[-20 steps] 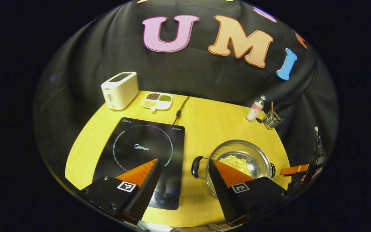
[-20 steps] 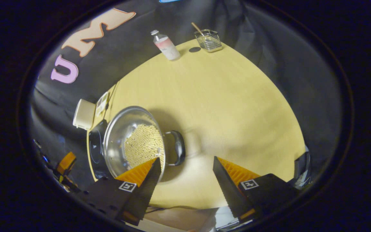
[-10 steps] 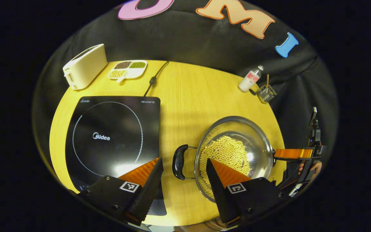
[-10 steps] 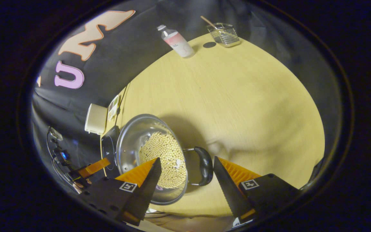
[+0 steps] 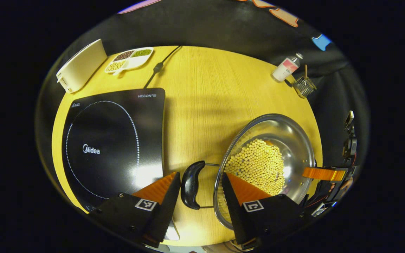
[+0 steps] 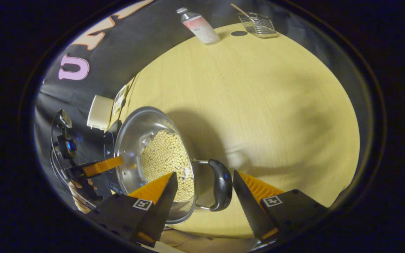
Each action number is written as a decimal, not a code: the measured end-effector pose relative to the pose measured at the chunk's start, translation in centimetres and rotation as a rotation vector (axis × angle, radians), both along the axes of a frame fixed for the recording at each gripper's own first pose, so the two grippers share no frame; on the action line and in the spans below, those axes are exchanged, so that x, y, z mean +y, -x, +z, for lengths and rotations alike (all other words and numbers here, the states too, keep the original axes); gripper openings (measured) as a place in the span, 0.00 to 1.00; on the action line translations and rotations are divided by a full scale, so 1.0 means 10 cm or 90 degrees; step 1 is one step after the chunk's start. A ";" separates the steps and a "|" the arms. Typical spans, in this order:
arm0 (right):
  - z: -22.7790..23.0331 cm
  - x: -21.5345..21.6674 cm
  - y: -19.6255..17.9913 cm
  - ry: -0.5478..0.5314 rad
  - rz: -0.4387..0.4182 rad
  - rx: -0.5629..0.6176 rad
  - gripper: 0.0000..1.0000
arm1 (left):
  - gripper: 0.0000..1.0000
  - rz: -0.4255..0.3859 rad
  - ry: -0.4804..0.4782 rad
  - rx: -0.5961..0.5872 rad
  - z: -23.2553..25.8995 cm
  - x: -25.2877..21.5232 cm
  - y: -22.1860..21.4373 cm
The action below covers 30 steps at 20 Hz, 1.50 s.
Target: First push the handle of the pot to place it horizontally, then grasp the pot with both hands and set it on the induction cooktop.
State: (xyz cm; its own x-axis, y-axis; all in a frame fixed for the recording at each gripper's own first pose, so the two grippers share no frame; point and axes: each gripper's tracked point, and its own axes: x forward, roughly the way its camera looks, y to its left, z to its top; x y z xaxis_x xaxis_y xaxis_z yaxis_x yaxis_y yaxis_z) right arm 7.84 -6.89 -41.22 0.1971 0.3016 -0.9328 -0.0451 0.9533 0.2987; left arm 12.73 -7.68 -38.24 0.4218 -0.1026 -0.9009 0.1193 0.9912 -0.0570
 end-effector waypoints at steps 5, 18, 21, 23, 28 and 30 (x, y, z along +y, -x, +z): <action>-0.08 -0.01 0.03 -0.003 0.017 0.006 0.60 | 0.73 -0.003 -0.034 0.035 -0.18 0.03 0.01; -0.17 0.01 -0.06 -0.033 0.016 0.005 0.49 | 0.66 0.054 -0.036 0.037 -0.20 0.07 0.16; -0.10 0.01 -0.02 -0.037 0.021 -0.006 0.42 | 0.65 0.063 -0.037 0.025 -0.14 0.07 0.24; 0.00 0.03 0.01 -0.040 0.023 -0.015 0.42 | 0.65 0.062 -0.036 0.017 -0.09 0.10 0.26; 0.22 0.07 0.18 -0.041 0.023 -0.027 0.42 | 0.64 0.058 -0.046 0.014 0.12 0.09 0.43; 0.29 0.09 0.26 -0.038 0.021 -0.033 0.42 | 0.66 0.059 -0.042 0.015 0.16 0.12 0.49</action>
State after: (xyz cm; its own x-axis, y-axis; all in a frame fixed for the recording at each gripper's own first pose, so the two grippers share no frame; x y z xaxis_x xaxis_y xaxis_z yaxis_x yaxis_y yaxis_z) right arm 5.23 -5.99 -38.31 0.2340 0.3640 -0.9015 -0.0927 0.9314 0.3520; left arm 7.82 -6.51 -36.65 0.4054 -0.0035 -0.9141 0.0258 0.9996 0.0076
